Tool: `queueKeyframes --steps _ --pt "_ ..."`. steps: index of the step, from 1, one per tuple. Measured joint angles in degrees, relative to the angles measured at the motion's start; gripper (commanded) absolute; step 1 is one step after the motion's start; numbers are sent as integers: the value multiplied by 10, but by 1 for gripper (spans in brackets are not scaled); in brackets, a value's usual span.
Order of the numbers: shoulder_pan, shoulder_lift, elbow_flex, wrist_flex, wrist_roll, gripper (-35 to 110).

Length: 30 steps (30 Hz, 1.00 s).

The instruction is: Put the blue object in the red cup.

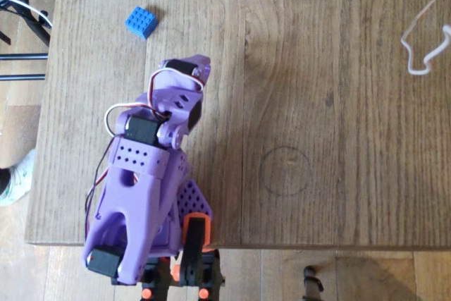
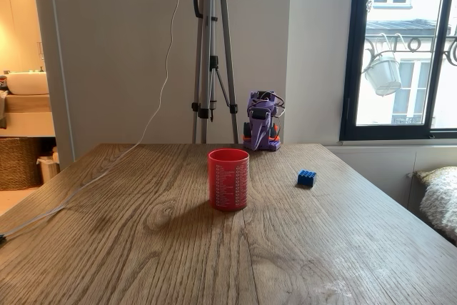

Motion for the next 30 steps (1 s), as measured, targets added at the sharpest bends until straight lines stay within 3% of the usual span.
queueKeyframes --steps 19,25,30 --pt "0 0 0 2 -8 1" --pt "-56 0 0 14 -75 1" --pt "-113 -18 -36 95 -22 1"
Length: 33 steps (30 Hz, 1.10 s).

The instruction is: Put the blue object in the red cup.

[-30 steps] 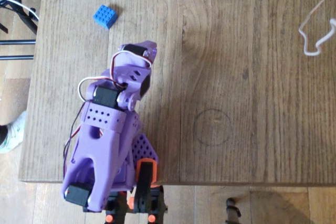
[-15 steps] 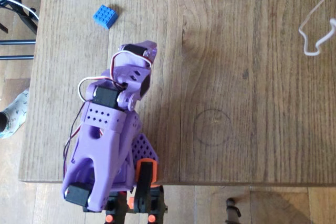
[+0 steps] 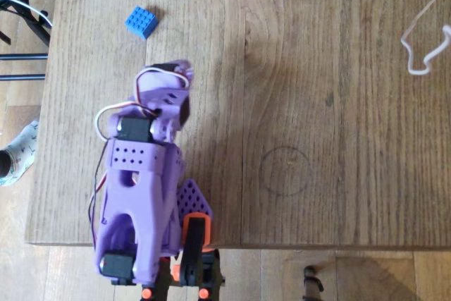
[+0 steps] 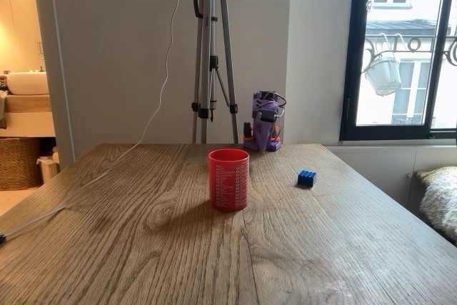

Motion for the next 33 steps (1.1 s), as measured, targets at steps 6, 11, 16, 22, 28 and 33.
queueKeyframes --steps 6,11,16,22,28,33 --pt "-34 -165 -200 134 83 1" --pt "-94 -396 -380 192 151 1" --pt "-157 -625 -575 244 225 1" --pt "-185 -846 -763 247 309 1" --pt "-203 -993 -925 247 441 1" --pt "-219 -1107 -1046 264 505 1"
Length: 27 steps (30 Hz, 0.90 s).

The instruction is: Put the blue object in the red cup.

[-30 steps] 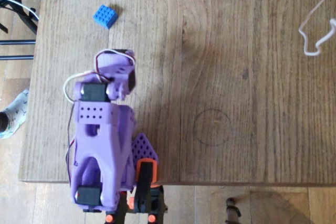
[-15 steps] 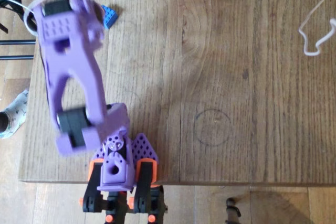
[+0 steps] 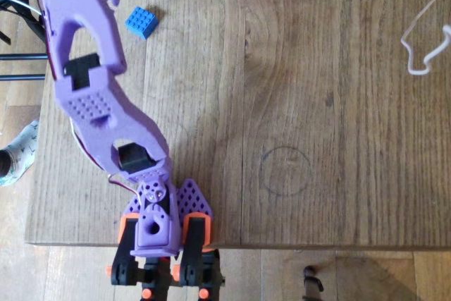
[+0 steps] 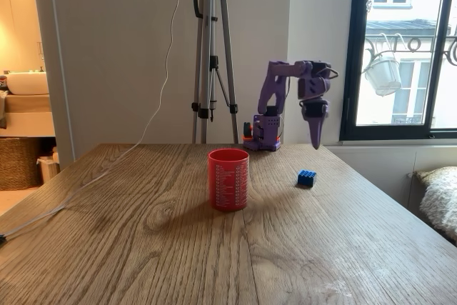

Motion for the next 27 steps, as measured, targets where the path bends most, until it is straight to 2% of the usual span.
queueKeyframes --steps 7,19,27 --pt "16 -110 -117 19 14 1" --pt "42 -145 -123 32 -49 1" --pt "53 -145 -112 68 -98 33"
